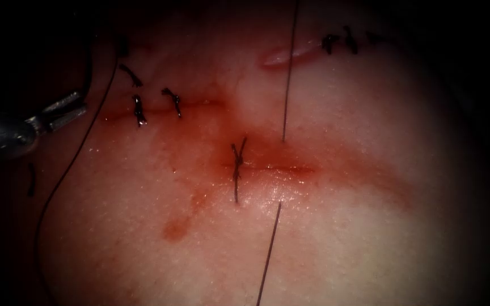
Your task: Wound Closure
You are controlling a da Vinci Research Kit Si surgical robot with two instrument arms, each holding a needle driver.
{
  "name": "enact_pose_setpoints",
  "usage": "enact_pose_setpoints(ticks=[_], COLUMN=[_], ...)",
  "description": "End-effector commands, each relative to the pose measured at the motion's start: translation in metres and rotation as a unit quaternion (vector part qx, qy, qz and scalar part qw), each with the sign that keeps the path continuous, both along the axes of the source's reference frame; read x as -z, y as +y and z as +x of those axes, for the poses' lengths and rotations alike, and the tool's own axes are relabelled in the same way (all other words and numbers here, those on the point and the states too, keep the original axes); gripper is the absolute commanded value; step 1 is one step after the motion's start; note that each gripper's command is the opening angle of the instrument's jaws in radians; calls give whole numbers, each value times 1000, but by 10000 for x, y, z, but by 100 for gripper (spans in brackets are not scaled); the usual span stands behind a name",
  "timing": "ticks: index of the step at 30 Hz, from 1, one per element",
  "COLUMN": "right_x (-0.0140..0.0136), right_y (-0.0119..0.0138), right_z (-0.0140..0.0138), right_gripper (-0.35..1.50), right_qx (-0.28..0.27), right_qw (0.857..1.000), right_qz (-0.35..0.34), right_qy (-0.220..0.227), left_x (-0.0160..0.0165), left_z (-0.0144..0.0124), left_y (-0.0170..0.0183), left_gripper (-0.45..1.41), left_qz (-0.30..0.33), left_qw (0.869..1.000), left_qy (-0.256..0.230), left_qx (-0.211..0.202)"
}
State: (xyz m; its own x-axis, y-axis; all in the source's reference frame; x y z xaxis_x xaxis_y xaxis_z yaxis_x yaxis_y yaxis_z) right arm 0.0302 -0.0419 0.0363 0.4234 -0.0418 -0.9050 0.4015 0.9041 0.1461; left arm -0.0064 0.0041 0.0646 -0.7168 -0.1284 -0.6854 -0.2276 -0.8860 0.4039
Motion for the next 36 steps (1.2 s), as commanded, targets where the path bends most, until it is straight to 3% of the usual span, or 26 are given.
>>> enact_pose_setpoints(ticks=[1, 4, 5, 6, 10, 11, 15, 18, 23, 29, 33, 34, 35, 36], right_x=[7, 15, 15, 13, -5, -20, -53, -95, -125, -153, -169, -170, -171, -174], right_y=[-4, 12, 35, 46, 94, 116, 148, 173, 182, 173, 164, 164, 164, 163], right_z=[13, 10, 2, -2, -27, -41, -62, -78, -79, -62, -42, -42, -43, -48], right_gripper=[-35, -28, 57, 88, 111, 116, 119, 133, 133, 133, 118, 104, 79, -35], right_qx=[-1, -44, -96, -112, -176, -192, -204, -212, -214, -204, -207, -210, -212, -214], right_qw=[1000, 998, 994, 993, 984, 981, 978, 976, 975, 977, 978, 977, 976, 976], right_qz=[1, 4, -5, -6, -9, -19, -34, -48, -54, -55, -18, -11, -6, 3], right_qy=[12, 43, 45, 41, 37, 29, 16, 5, 3, -1, -32, -35, -37, -40], left_x=[-5, -5, -5, -5, -5, -5, -5, -5, -6, -6, -6, -6, -6, -6], left_z=[-6, -6, -6, -6, -7, -7, -7, -7, -7, -7, -6, -6, -6, -6], left_y=[2, 2, 2, 2, 2, 2, 2, 3, 3, 2, 2, 2, 2, 2], left_gripper=[-25, -25, -25, -25, -25, -25, -25, -25, -25, -25, -23, -23, -23, -23], left_qz=[-1, -1, -1, -1, -1, -1, -1, -1, -1, -1, -1, -1, -1, 0], left_qw=[1000, 1000, 1000, 1000, 1000, 1000, 1000, 1000, 1000, 1000, 1000, 1000, 1000, 1000], left_qy=[-1, -1, -1, -1, -1, -1, -1, -1, -1, -1, -1, -1, -1, 0], left_qx=[-1, -1, -1, -1, -1, -1, -1, -1, -1, 0, -1, -1, -1, -2])
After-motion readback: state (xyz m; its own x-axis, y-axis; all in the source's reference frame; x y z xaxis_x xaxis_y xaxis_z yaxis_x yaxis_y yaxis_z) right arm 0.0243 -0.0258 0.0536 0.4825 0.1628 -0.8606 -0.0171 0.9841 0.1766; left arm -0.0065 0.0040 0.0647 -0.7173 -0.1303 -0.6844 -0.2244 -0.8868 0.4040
